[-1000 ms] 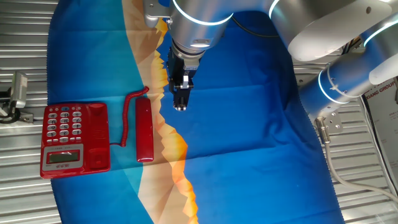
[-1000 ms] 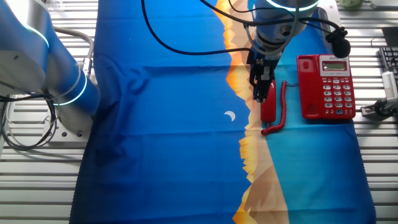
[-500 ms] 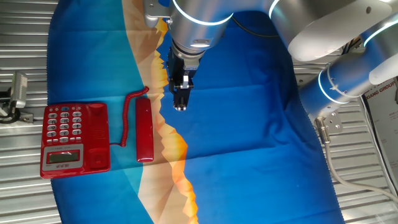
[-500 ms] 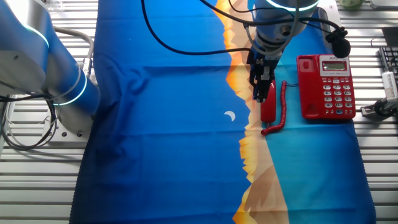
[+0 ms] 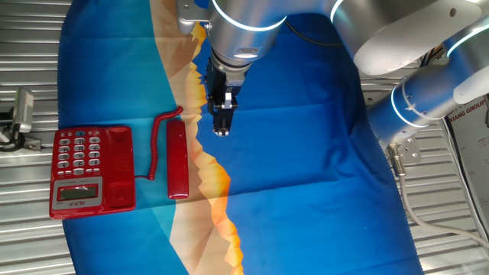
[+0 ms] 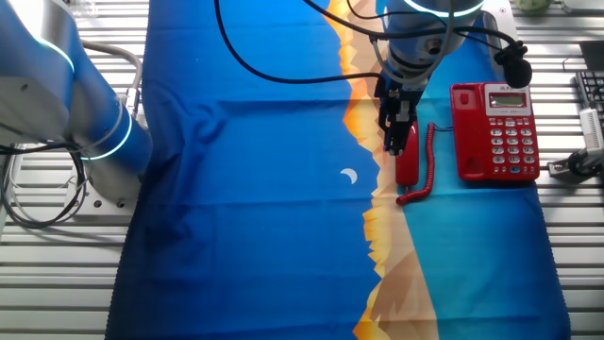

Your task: Place the handset of the telephone on the corresponding phone cradle

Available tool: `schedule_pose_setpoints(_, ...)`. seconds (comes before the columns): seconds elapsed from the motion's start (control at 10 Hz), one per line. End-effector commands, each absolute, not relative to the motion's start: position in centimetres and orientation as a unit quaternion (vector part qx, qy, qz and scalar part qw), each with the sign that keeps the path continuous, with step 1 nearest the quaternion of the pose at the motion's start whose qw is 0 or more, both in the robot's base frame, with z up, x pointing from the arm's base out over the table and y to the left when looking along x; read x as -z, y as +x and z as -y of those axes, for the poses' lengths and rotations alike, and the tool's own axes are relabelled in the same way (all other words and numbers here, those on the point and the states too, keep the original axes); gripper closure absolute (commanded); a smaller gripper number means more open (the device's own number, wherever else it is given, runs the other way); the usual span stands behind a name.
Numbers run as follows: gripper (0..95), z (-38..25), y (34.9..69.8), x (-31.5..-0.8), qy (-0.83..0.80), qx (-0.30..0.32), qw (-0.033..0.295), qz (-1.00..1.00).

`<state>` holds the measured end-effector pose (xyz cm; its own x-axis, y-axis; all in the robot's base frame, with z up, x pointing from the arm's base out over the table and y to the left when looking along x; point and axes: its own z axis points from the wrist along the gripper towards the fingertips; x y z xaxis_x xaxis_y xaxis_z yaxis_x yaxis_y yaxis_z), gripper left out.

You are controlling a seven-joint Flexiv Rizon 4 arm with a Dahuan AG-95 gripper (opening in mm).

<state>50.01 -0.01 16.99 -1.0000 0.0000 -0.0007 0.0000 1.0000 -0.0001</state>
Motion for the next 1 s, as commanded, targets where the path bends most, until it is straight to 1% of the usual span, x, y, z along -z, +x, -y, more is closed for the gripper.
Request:
schedule_pose_setpoints(0.1, 95.0, 0.00, 50.00, -17.00, -0.003, 0.021, 0.050, -0.999)
schedule_pose_setpoints(0.2, 95.0, -0.01, 49.99, -17.02, 0.001, 0.008, 0.050, -0.999)
schedule_pose_setpoints(1.0, 95.0, -0.03, 49.98, -17.07, 0.001, 0.010, 0.050, -0.999)
